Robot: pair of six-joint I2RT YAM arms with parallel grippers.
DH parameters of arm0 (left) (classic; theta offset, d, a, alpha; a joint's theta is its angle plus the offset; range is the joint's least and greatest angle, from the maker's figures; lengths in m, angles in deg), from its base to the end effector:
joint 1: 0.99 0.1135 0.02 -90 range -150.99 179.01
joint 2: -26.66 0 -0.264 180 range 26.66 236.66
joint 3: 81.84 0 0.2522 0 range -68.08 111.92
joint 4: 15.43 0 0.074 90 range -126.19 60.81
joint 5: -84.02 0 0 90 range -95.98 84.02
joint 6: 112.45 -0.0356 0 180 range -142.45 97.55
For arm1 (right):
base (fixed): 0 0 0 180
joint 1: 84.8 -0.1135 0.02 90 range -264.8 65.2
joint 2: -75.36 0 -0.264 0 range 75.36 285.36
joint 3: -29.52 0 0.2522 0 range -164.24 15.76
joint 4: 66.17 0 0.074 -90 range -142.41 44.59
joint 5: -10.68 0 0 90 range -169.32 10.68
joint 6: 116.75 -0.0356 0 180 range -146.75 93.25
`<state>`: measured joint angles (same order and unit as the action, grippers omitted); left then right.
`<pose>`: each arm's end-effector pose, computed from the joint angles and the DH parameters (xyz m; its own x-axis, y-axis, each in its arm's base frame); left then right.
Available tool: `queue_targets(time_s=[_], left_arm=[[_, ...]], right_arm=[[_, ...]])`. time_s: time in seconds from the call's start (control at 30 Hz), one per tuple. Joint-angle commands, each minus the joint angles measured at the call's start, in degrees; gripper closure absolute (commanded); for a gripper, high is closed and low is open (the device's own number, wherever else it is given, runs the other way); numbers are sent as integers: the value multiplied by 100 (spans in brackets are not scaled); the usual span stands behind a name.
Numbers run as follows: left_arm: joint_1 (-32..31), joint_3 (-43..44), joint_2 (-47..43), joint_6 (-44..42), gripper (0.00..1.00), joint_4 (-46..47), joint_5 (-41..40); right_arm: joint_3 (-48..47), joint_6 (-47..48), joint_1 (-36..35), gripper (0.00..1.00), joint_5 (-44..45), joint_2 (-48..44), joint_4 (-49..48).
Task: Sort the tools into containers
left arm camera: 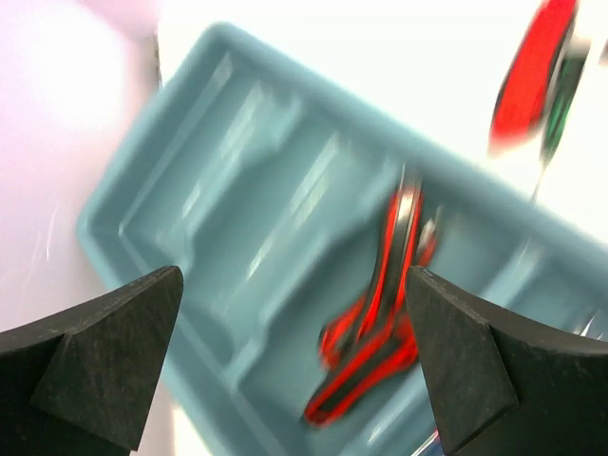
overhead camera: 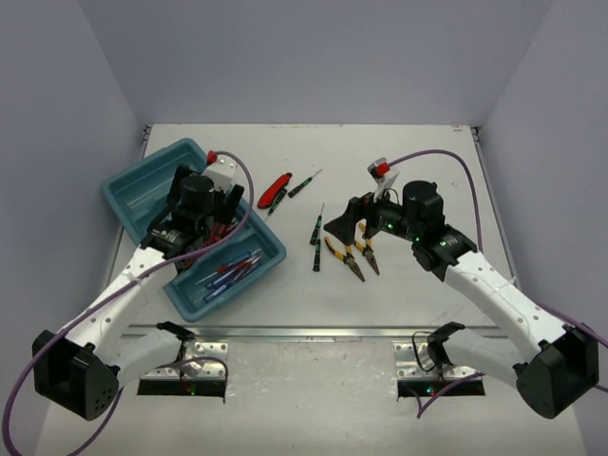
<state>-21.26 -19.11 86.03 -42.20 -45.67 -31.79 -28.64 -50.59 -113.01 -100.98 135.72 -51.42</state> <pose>0.2229 -0.0658 0.3075 -0.4169 0.4783 -0.7730 0.0940 0.8685 0.4867 0.2087 0.1269 0.3021 -0.5383 0.1375 -0.8315 -0.5826 0.6522 0.4851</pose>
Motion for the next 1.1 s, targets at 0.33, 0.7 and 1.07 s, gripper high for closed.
queue_targets(time_s=[0.33,0.7,1.07], left_arm=[[-3,3954,4453,937,4,-144,1466],[-1,6130,6866,648,26,-1321,2417],[189,6462,7487,631,32,-1518,2584]], right_arm=[[62,-89,26,1,160,-1195,1546],[453,145,26,1,159,-1109,1621],[610,152,28,1,70,-1085,1534]])
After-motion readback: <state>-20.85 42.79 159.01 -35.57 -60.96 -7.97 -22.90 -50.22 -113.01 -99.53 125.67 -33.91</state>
